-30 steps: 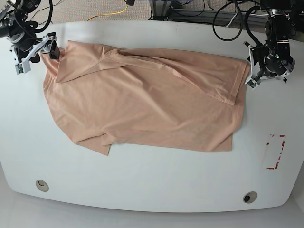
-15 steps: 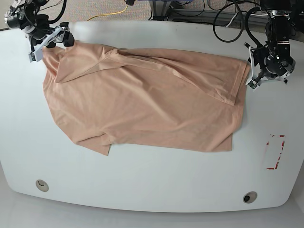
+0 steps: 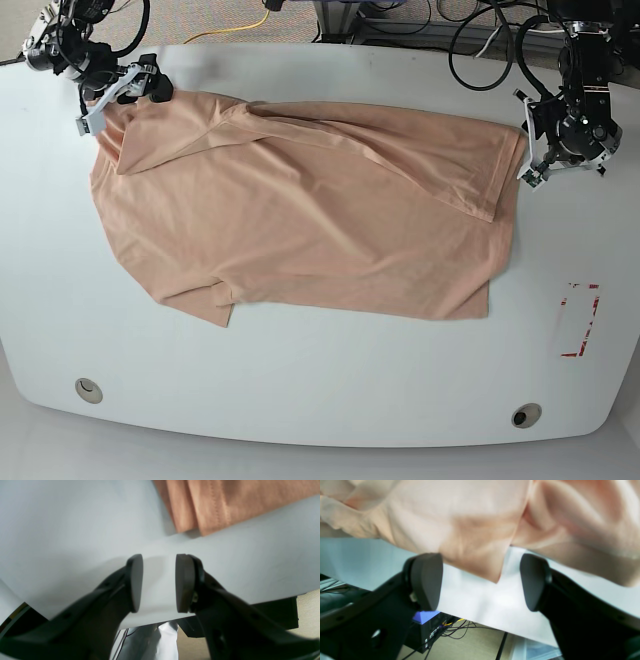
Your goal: Layout the t-shirt on the table in an organized manner, then fold the t-shirt properly
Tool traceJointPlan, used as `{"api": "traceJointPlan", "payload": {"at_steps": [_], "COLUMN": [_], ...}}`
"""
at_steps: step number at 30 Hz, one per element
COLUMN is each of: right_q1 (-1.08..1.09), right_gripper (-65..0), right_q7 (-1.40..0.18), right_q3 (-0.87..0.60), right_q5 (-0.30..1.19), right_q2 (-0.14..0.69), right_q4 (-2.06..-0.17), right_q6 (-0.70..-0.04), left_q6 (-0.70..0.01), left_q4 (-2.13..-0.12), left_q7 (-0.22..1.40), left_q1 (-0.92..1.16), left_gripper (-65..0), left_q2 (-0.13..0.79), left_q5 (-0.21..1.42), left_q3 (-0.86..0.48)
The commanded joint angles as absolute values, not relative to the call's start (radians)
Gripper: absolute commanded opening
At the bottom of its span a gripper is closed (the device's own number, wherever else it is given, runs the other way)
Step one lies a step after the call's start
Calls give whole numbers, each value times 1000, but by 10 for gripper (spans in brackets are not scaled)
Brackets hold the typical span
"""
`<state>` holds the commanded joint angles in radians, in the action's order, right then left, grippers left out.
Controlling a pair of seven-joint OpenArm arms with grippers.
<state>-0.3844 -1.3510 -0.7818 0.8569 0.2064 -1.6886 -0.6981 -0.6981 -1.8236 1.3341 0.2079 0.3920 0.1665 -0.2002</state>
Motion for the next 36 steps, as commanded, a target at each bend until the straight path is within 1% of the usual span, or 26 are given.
{"api": "traceJointPlan", "payload": {"at_steps": [1, 3, 4, 6, 8, 11, 13, 17, 23, 26, 36], "right_q1": [-384, -383, -381, -372, -372, -374, -378, -380, -390, -384, -240], "right_gripper": [-211, -296, -354, -491, -571, -602, -644, -650, -650, -650, -650], "right_q7": [-1351, -1351, -1351, -1351, -1351, -1353, -1356, -1396, -1396, -1396, -1396], "right_q3": [-782, -780, -780, -780, -776, -750, -746, -748, -751, -748, -745], "right_q5": [858, 860, 858, 857, 858, 863, 863, 880, 1089, 1153, 1152], "right_q2": [206, 206, 206, 206, 208, 213, 211, 205, 194, 193, 193], "right_q4": [-1689, -1689, -1689, -1687, -1687, -1692, -1725, -1804, -1905, -1934, -1917], "right_q6": [-698, -698, -698, -698, -698, -698, -698, -698, -698, -698, -698], "left_q6": [-698, -698, -698, -698, -698, -698, -698, -698, -698, -698, -698], "left_q4": [-1824, -1824, -1824, -1824, -1824, -1824, -1824, -1824, -1824, -1824, -1824], "left_q7": [1334, 1334, 1334, 1334, 1334, 1334, 1334, 1334, 1334, 1334, 1334], "left_q1": [208, 208, 208, 208, 208, 208, 208, 208, 208, 208, 208], "left_gripper": [-443, -443, -443, -443, -443, -443, -443, -443, -443, -443, -443], "left_q2": [392, 392, 392, 392, 392, 392, 392, 392, 392, 392, 392], "left_q5": [166, 166, 166, 166, 166, 166, 166, 166, 166, 166, 166], "left_q3": [-200, -200, -200, -200, -200, -200, -200, -200, -202, -202, -200]}}
